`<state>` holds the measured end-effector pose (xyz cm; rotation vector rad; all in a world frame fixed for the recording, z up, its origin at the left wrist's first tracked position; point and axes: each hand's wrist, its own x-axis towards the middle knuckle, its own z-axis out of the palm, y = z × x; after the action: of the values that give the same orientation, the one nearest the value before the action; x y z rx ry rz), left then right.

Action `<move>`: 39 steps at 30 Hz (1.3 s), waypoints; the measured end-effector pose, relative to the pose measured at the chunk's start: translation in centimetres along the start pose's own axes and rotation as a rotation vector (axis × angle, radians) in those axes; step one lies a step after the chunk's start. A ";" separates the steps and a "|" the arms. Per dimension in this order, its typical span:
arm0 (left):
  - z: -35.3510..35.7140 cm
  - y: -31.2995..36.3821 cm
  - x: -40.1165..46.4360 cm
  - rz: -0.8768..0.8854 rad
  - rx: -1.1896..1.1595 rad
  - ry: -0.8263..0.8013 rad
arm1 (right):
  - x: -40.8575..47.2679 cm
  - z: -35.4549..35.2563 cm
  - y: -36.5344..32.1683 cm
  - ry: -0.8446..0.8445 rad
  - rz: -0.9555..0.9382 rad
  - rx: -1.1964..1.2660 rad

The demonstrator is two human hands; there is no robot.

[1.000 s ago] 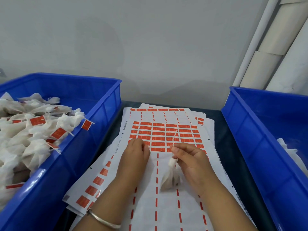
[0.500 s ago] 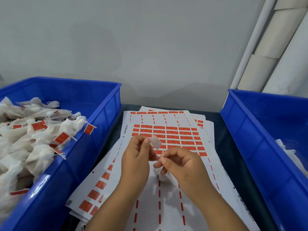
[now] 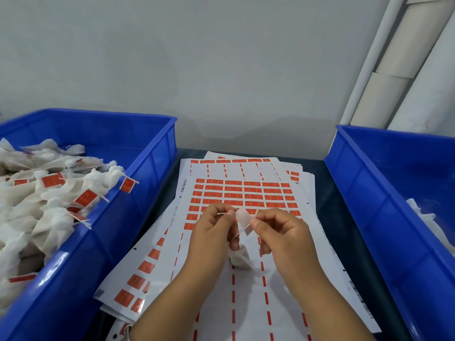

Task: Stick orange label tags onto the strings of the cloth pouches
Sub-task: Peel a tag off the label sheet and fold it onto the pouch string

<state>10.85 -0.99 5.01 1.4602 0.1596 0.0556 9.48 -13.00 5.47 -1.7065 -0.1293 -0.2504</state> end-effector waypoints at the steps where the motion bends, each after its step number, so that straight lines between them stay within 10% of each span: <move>1: 0.0 0.1 0.0 -0.012 -0.016 -0.001 | 0.0 0.0 0.1 0.016 0.000 -0.007; 39: -0.4 0.8 -0.7 -0.019 0.022 -0.204 | 0.5 -0.5 0.5 0.066 0.366 0.426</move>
<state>10.15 -0.57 5.81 1.4769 0.0084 -0.1108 10.03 -13.57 5.15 -1.2668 0.1693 -0.0028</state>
